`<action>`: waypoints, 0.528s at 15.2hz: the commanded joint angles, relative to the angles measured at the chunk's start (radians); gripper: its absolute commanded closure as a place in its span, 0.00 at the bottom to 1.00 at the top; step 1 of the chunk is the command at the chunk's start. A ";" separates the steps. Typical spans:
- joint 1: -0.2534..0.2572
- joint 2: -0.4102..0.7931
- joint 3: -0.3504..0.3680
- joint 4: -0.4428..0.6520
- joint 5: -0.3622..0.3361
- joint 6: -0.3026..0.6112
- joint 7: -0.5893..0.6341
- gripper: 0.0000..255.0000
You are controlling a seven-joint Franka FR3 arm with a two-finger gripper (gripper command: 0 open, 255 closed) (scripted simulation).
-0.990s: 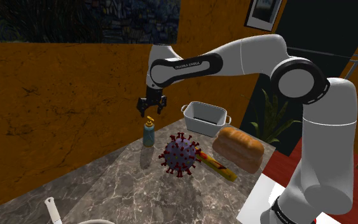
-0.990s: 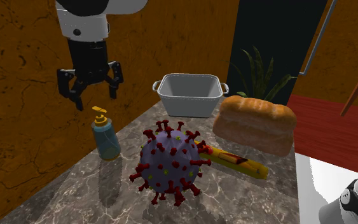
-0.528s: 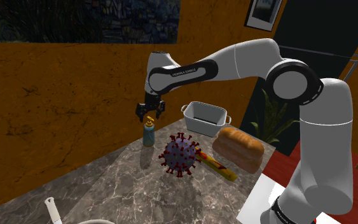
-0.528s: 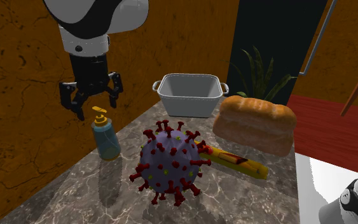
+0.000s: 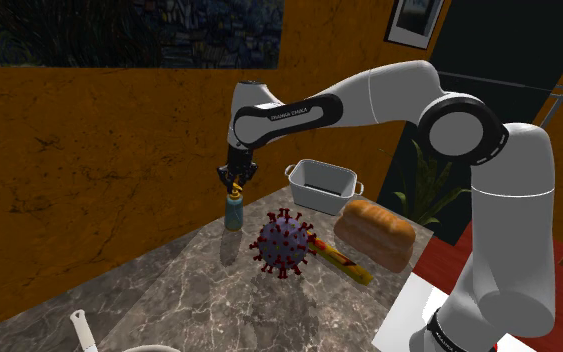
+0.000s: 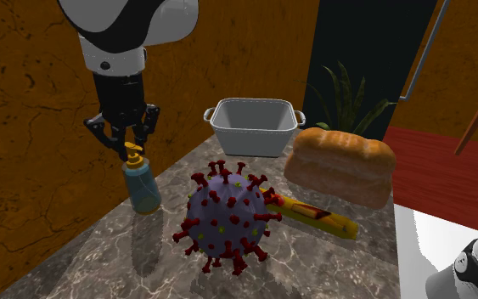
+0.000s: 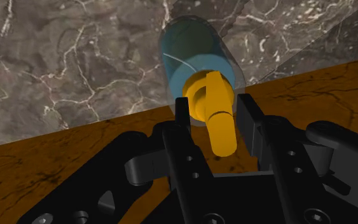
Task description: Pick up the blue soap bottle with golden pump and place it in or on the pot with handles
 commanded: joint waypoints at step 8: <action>0.000 0.000 0.000 0.000 0.000 0.000 0.000 1.00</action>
